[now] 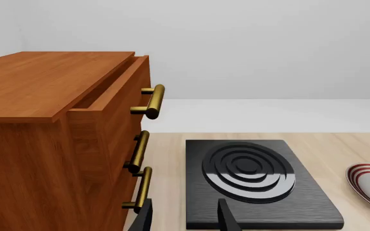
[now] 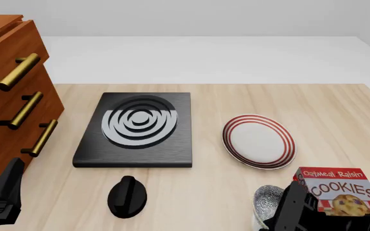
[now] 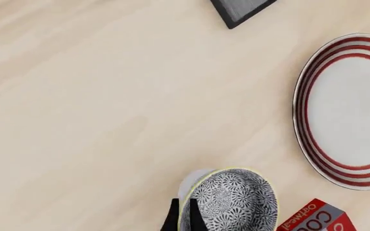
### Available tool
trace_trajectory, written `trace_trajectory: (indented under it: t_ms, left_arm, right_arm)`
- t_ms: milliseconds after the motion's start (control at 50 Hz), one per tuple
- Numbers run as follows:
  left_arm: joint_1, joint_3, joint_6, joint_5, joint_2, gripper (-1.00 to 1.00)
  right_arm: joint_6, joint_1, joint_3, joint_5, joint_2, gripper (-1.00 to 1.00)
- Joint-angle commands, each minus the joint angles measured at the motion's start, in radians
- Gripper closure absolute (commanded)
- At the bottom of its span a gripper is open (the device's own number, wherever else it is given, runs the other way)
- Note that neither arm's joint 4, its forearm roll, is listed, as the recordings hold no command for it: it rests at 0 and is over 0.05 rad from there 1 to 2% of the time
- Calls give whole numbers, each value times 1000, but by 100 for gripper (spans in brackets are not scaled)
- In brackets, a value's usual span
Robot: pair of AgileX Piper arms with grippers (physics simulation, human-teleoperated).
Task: Pick the akita bowl on the ramekin and place it on the plate.
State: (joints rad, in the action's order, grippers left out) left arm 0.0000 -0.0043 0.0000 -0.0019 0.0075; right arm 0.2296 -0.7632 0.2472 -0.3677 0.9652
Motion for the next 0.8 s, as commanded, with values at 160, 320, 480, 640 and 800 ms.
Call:
trace_trajectory:
  t_ms: [160, 320, 480, 640, 800]
  left_arm:
    - [0, 0, 0, 0, 0, -100]
    - [0, 0, 0, 0, 0, -100]
    - [0, 0, 0, 0, 0, -100]
    - [0, 0, 0, 0, 0, -100]
    - [0, 0, 0, 0, 0, -100]
  right_arm:
    - [61, 47, 52, -26, -16, 100]
    - [86, 71, 64, -38, -26, 100]
    - [117, 81, 73, -51, -45, 100]
    - [143, 98, 99, -68, -63, 100]
    - [177, 114, 122, -163, -142, 100]
